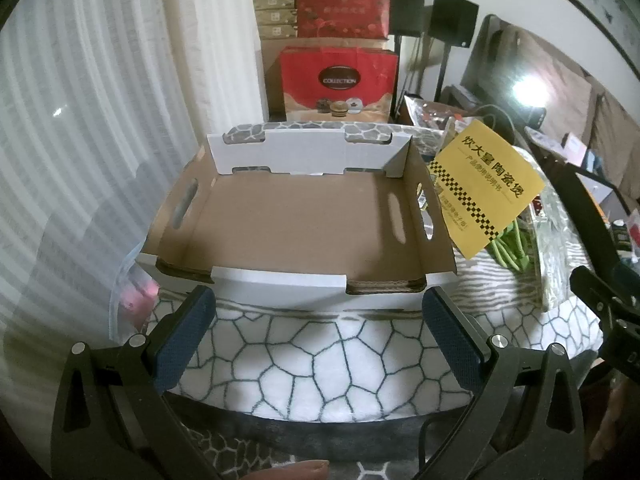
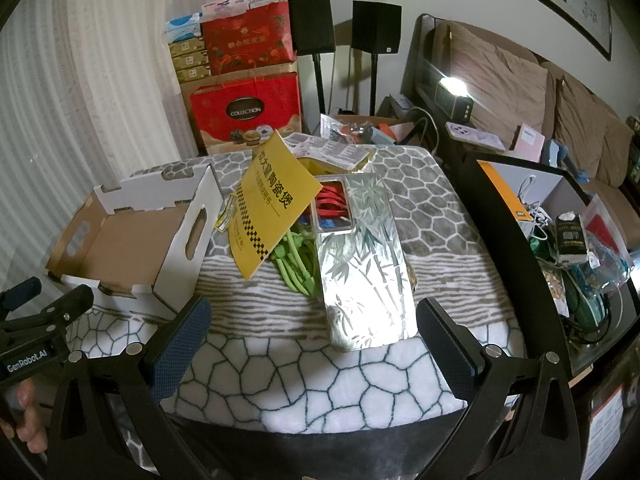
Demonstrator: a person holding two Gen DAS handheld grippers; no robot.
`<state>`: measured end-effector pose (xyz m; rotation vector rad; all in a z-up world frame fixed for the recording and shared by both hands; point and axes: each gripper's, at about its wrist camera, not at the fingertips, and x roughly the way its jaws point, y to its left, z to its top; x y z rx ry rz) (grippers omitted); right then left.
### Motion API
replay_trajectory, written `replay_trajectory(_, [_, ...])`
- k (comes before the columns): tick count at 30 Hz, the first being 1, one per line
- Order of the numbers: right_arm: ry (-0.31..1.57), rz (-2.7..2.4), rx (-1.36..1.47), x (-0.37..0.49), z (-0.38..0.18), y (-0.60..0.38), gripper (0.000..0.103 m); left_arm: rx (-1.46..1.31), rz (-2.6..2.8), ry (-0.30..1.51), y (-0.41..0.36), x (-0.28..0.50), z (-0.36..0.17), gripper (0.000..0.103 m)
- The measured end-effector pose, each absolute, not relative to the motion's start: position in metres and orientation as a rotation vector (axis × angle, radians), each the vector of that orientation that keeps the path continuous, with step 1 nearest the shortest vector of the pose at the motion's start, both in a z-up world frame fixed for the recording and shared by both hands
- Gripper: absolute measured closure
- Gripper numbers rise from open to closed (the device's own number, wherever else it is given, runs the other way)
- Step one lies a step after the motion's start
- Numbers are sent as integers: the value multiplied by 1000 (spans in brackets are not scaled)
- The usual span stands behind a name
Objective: Organize objects
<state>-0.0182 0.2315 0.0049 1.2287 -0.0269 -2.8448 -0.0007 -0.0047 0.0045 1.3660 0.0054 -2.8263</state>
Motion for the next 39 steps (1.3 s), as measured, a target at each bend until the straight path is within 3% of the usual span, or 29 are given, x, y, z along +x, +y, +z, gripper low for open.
replay_trajectory(39, [-28, -2832, 1242, -23, 0, 236, 0, 1382, -2833, 7, -2, -8, 0, 0])
